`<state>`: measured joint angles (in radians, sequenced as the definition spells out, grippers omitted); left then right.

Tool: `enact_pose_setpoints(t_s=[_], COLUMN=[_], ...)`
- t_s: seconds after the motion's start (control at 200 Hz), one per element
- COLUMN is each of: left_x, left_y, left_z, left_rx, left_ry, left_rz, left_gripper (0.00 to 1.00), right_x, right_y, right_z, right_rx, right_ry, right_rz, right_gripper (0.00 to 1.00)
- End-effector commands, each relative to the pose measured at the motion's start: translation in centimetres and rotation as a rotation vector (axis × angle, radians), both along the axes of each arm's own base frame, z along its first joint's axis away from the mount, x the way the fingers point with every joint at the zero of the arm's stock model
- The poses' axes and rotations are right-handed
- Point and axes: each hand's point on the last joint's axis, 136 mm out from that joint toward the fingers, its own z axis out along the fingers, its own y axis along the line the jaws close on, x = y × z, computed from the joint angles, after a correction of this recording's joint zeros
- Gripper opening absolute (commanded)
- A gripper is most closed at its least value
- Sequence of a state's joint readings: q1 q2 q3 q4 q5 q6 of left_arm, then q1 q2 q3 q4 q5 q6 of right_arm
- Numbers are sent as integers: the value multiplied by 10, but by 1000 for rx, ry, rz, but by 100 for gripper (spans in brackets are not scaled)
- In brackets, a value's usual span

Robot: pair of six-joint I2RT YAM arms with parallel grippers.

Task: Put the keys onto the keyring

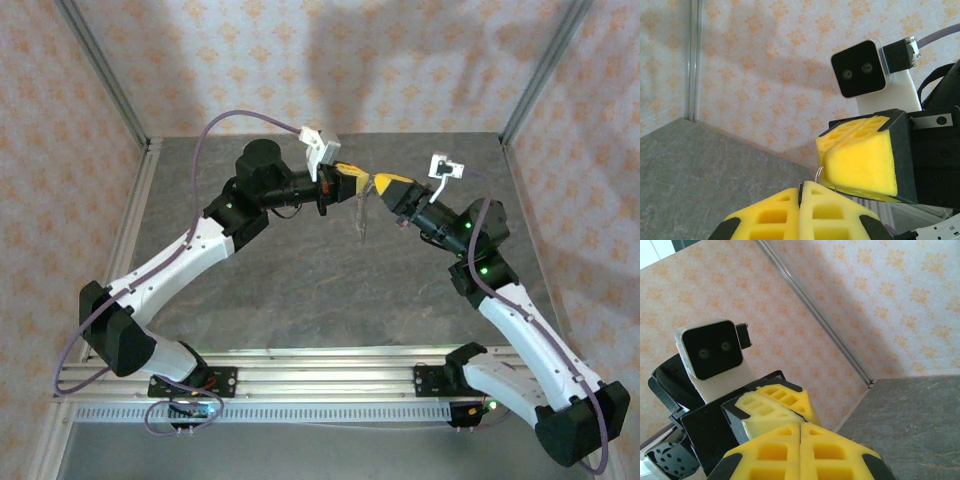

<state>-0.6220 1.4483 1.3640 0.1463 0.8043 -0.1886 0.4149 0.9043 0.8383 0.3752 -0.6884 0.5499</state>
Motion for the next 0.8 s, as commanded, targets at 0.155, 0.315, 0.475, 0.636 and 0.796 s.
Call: enact_pose_setpoints(t_s=[0.155,0.315,0.475,0.636,0.796], left_x=[-7,-8,-10,-12,-13], left_y=[-2,-2,-1,0,0], left_z=[10,10,12,15,15], left_rx=[-29,-29,-30,-33,-33], left_ry=[-40,-41,-46,-54,-56], left_rz=[-33,-41,-43,-45,-44], left_gripper=[0,0,0,0,0], right_x=[-3,3,8,12,15], right_y=[0,-2,-1,-2,-2], right_z=[30,27,22,14,9], right_rx=[38,20,-1,-25,-36], right_ry=[-85,-81,-66,-48,-39], right_rz=[-7,-37,-50,-66,-74], right_gripper=[0,0,0,0,0])
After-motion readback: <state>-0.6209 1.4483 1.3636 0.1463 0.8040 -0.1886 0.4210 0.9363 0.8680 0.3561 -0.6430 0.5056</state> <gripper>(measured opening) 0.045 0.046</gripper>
